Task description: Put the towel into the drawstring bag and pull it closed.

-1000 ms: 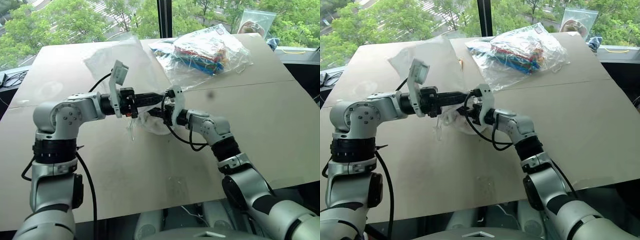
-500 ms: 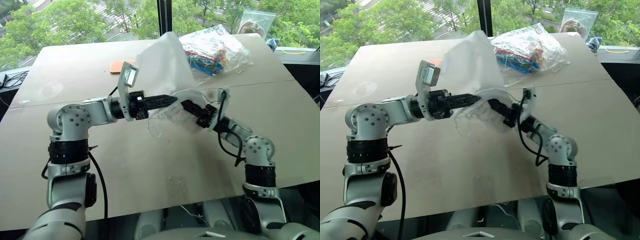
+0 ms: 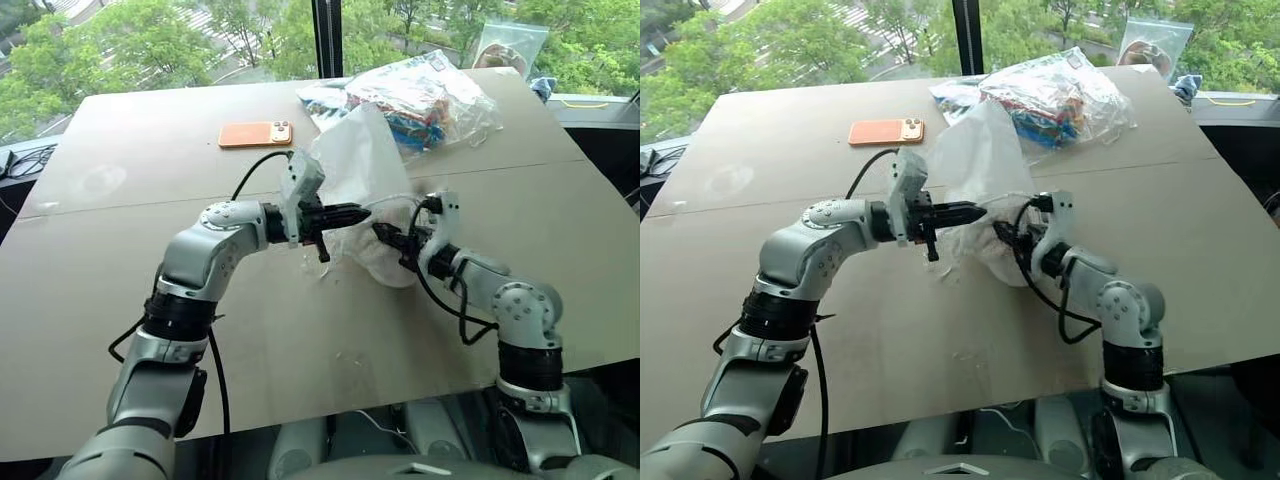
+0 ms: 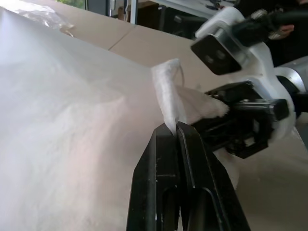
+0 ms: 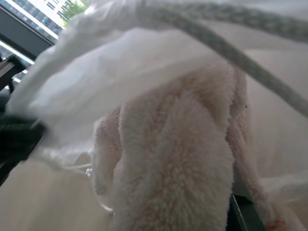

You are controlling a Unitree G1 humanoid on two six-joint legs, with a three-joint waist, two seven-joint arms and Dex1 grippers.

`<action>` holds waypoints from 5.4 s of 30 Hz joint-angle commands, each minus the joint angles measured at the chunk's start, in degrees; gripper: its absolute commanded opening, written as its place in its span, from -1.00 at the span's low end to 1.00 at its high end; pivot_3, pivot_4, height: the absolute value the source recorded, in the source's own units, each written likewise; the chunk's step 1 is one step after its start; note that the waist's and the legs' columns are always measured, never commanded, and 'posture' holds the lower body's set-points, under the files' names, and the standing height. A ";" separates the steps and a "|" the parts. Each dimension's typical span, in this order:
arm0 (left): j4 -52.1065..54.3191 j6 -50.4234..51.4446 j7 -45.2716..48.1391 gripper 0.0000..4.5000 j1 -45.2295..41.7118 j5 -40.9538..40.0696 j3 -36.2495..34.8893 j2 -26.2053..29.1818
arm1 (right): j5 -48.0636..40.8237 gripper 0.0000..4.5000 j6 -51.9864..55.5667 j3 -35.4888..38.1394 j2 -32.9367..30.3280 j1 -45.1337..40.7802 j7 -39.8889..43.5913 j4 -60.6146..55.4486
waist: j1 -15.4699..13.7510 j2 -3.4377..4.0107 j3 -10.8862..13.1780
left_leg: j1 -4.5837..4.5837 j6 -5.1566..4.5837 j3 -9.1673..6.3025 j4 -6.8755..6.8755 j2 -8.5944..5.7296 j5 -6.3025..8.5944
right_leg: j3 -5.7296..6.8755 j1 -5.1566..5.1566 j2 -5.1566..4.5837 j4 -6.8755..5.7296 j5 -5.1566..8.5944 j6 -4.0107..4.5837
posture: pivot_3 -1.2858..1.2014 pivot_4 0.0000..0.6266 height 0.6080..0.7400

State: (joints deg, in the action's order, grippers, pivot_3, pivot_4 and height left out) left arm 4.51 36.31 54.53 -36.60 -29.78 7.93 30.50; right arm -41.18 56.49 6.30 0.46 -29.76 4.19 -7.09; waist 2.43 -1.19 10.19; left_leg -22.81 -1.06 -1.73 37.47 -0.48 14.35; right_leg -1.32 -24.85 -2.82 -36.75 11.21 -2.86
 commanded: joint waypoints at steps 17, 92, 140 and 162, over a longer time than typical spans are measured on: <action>9.59 22.05 -6.22 -1.00 -1.70 -17.74 -10.11 -1.75 | -9.05 -0.98 -19.09 8.35 10.48 -13.27 3.81 19.73 | 0.20 0.02 0.01 | -0.04 -0.01 -0.10 0.02 0.07 0.00 | 0.12 0.00 0.03 -0.03 0.00 0.00 | 0.03 -0.52 1.00; -0.10 12.21 -6.95 -1.00 -1.30 -8.87 -9.14 1.14 | 36.60 -0.34 -11.00 -19.50 -15.88 -3.38 8.12 -7.11 | -0.21 -0.03 -0.01 | -0.06 0.08 -0.11 0.08 -0.04 -0.05 | 0.12 0.04 -0.04 0.03 0.00 0.00 | 0.03 -0.52 1.00; -12.27 -5.99 14.54 -1.00 1.41 5.15 -4.37 12.80 | 28.60 0.74 -18.78 -15.26 -23.46 -5.35 26.81 -3.88 | -0.11 -0.03 -0.01 | -0.08 0.05 -0.10 0.15 0.01 -0.04 | 0.19 0.05 0.00 -0.01 0.01 0.00 | 0.03 -0.52 1.00; -5.58 -4.01 11.41 -1.00 5.49 3.93 -5.52 11.74 | 19.62 0.19 -3.62 -9.96 -16.28 -13.56 27.75 10.99 | -0.08 -0.02 -0.01 | -0.07 0.05 -0.13 0.18 0.01 -0.04 | 0.19 0.06 -0.01 -0.05 0.00 0.00 | 0.03 -0.52 1.00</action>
State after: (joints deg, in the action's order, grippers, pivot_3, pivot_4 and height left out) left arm -3.55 32.26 66.10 -31.13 -24.94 4.38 42.12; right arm -20.79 53.66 -5.65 -16.02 -41.54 32.08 4.88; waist 2.35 -1.21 10.18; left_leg -22.88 -1.01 -1.87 37.65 -0.47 14.31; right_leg -1.12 -24.80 -2.83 -36.81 11.21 -2.86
